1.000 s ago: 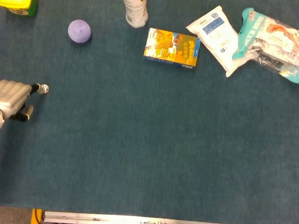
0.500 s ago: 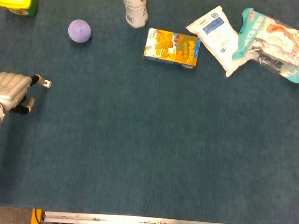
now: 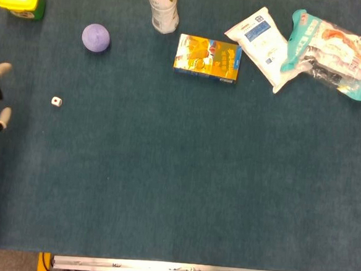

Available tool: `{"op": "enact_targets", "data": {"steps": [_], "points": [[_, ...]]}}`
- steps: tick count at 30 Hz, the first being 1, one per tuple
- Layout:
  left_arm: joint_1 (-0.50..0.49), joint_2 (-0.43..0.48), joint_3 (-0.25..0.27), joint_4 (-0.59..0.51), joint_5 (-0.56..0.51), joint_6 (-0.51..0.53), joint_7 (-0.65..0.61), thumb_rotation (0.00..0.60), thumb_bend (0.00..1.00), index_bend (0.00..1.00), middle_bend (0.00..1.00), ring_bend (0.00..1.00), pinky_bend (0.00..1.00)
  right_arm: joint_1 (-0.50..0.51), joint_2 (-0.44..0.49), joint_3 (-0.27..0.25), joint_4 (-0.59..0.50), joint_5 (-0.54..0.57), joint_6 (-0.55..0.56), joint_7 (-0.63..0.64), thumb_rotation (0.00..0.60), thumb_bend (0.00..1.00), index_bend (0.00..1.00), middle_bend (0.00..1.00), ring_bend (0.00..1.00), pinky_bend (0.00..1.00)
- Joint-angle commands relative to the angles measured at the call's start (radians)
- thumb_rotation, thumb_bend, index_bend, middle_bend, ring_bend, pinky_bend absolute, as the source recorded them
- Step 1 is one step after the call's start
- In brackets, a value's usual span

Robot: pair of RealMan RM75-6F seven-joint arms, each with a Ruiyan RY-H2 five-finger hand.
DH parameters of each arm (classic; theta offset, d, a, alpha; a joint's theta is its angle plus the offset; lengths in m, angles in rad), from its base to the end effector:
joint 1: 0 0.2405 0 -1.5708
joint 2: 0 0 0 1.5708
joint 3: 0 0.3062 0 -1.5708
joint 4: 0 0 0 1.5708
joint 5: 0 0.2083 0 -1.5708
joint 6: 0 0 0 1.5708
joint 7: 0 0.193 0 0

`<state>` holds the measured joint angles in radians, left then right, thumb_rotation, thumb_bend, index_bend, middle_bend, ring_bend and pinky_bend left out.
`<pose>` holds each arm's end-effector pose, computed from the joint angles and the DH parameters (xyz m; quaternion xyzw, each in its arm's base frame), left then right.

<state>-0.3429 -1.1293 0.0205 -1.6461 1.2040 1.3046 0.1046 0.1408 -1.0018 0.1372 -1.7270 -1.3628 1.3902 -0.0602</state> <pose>-0.3516 0.3043 0.1502 -0.6193 -0.4308 -0.3187 0.5738 -0.3421 -0.2684 0.2220 0.5792 -0.3870 0.3704 0.6145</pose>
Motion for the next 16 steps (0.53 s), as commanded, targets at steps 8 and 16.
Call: {"op": "enact_targets", "data": {"steps": [8,16], "points": [[0.187,-0.007,0.009,-0.043,0.125,0.241,-0.044,0.600,0.33,0.14,0.37,0.31,0.36,-0.002,-0.022,-0.027,0.006,-0.021,0.002,-0.024,0.600,0.41,0.21,0.35,0.30,0.39],[0.233,-0.011,0.003,-0.065,0.159,0.281,-0.027,0.600,0.32,0.14,0.37,0.31,0.36,-0.021,-0.010,-0.036,-0.025,-0.034,0.032,-0.039,0.600,0.41,0.21,0.35,0.30,0.39]]}}
